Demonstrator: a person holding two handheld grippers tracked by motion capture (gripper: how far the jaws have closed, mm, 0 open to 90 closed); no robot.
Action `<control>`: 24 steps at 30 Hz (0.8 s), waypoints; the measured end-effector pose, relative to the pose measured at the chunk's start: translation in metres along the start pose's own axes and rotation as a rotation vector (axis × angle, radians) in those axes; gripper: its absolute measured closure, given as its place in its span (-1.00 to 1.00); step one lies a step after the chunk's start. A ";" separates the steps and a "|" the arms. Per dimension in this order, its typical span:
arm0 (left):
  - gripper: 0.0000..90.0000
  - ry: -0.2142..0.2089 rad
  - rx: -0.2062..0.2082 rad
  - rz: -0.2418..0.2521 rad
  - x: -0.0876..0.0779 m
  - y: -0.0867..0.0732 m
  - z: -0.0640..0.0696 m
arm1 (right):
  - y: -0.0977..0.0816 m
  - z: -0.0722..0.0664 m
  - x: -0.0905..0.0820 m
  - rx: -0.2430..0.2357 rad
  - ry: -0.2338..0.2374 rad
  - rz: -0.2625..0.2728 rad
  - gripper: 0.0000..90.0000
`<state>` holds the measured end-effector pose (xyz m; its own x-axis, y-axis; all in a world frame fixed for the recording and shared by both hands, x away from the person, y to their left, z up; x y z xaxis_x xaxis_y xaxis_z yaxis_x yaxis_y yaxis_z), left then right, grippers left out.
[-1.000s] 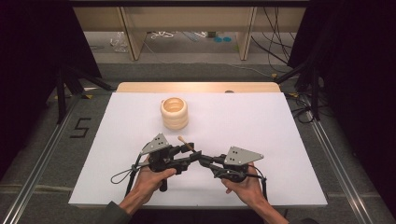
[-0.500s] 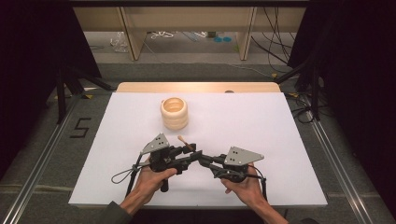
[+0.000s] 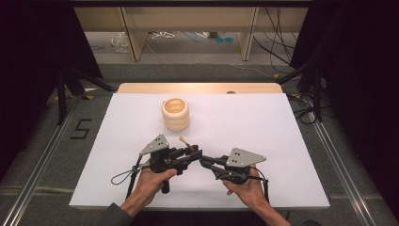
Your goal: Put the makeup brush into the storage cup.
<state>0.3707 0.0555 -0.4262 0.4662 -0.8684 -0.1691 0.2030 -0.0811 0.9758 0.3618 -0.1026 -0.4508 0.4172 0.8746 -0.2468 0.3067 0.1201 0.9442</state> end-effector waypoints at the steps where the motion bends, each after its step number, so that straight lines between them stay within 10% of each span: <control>1: 0.55 -0.002 0.000 0.001 0.000 0.000 0.000 | 0.000 0.000 0.000 0.003 0.006 -0.009 0.88; 24: 0.85 -0.087 -0.024 0.031 -0.002 0.001 0.004 | -0.002 -0.001 0.001 -0.019 0.007 -0.012 0.78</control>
<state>0.3663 0.0546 -0.4244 0.3960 -0.9096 -0.1256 0.2107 -0.0431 0.9766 0.3612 -0.1019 -0.4525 0.4079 0.8762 -0.2567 0.2954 0.1394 0.9452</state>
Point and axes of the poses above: each handheld gripper's, and its own axes: x roughly forward along the jaws, y roughly out of its top, z roughly to its right, the point moved 5 cm from there along x, roughly forward along the jaws, and after that the axes turned 14 degrees about x, right-handed, at the moved point
